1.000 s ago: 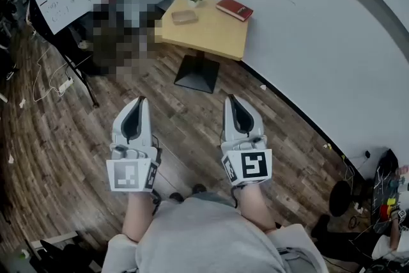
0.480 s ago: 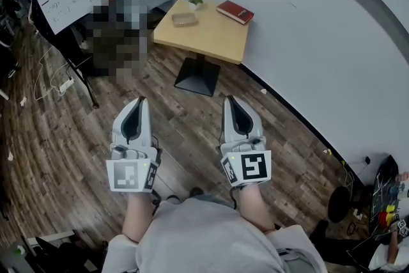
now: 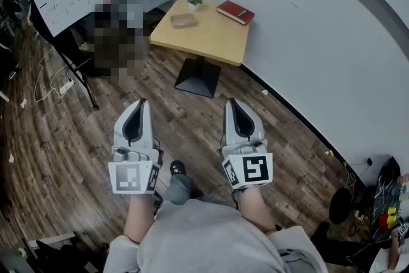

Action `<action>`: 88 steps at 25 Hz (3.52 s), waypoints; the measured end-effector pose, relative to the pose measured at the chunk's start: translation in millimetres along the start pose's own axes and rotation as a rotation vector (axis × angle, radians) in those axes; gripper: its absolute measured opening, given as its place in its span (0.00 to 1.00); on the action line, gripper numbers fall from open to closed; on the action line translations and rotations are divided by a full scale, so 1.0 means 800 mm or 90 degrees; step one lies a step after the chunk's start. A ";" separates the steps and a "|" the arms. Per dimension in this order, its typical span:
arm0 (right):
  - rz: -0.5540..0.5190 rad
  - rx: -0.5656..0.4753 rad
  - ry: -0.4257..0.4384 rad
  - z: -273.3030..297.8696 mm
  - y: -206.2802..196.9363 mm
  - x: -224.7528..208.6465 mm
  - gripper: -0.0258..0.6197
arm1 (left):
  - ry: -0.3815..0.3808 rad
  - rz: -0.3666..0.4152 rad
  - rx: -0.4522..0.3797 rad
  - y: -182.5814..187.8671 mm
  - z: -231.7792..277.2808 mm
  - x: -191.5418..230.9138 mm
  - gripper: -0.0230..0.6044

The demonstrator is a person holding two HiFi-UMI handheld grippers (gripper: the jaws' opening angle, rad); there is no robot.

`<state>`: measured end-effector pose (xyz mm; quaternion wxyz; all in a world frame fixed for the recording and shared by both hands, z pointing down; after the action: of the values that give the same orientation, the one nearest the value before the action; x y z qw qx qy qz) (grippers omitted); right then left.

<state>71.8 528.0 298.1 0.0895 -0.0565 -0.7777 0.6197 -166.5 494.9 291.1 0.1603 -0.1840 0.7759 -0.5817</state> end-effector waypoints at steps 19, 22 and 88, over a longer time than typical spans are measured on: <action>-0.012 0.010 0.002 0.200 -0.034 -0.022 0.04 | -0.014 0.000 -0.001 -0.041 0.170 0.109 0.04; -0.014 0.009 -0.006 0.230 -0.040 -0.019 0.04 | -0.019 -0.001 0.001 -0.048 0.193 0.132 0.04; -0.006 -0.018 0.088 0.686 -0.141 -0.211 0.04 | 0.085 0.021 -0.014 -0.168 0.615 0.270 0.04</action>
<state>125.0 -54.8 278.0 0.1450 -0.0968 -0.7786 0.6027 -115.2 -56.6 279.1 0.1156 -0.1337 0.7944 -0.5811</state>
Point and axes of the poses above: the fingertips, and each gripper's own axes: z forward along the fingers, x to its left, y out of its top, the point moved 7 cm from there along -z, backward along the fingers
